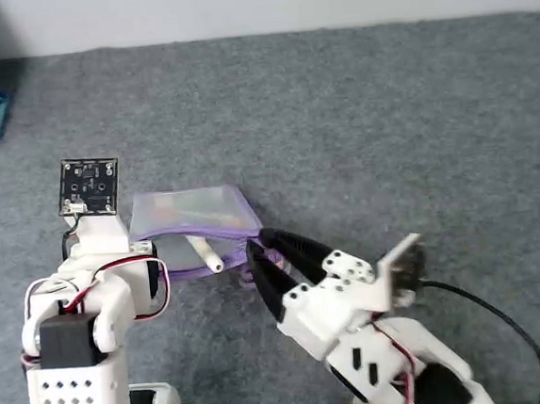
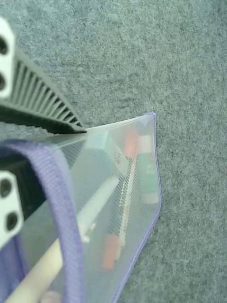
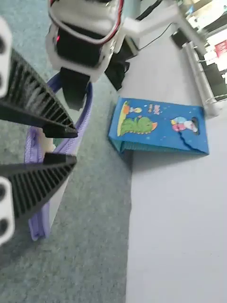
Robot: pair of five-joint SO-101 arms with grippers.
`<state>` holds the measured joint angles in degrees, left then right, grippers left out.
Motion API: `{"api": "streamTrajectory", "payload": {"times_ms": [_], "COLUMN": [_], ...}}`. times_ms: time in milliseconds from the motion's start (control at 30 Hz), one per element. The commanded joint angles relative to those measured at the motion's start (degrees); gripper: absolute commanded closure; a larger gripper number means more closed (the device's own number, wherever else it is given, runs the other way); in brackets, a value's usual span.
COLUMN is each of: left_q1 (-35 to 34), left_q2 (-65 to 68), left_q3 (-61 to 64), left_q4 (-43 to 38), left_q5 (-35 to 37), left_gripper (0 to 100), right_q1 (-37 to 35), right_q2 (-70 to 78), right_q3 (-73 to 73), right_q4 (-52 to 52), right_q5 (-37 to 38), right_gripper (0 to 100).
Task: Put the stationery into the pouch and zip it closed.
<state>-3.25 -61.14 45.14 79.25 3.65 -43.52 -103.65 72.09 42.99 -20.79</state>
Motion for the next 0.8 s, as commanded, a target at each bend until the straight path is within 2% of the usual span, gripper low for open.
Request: {"api": "streamTrajectory", "payload": {"times_ms": [0, 133, 267, 400, 533, 667, 767], "left_q1": [0.1, 0.1, 0.1, 0.1, 0.1, 0.1, 0.1], "left_q2": [0.2, 0.2, 0.1, 0.1, 0.1, 0.1, 0.1], "left_q3": [-0.5, -0.5, -0.3, 0.0, 0.0, 0.0, 0.0], "left_q4": [-1.2, -1.1, -1.1, -1.2, -1.2, -1.2, -1.2], "left_q5": [0.5, 0.5, 0.5, 0.5, 0.5, 0.6, 0.6], "left_gripper": [99, 99, 99, 99, 99, 99, 99], "right_q1": [-2.1, -7.5, -8.7, -8.3, -4.6, 1.8, 3.0], "right_q2": [1.2, 1.2, 1.5, 1.5, 1.5, 2.2, 2.2], "right_q3": [-4.0, -3.7, 1.8, 14.0, 24.6, 21.7, 16.4], "right_q4": [-0.2, -0.7, -4.7, -14.9, -26.8, -21.1, -13.4], "right_q5": [-1.6, -1.7, -1.7, -0.6, 5.9, 3.7, 2.5], "right_gripper": [99.1, 99.1, 99.1, 99.1, 99.1, 99.1, 99.1]}}
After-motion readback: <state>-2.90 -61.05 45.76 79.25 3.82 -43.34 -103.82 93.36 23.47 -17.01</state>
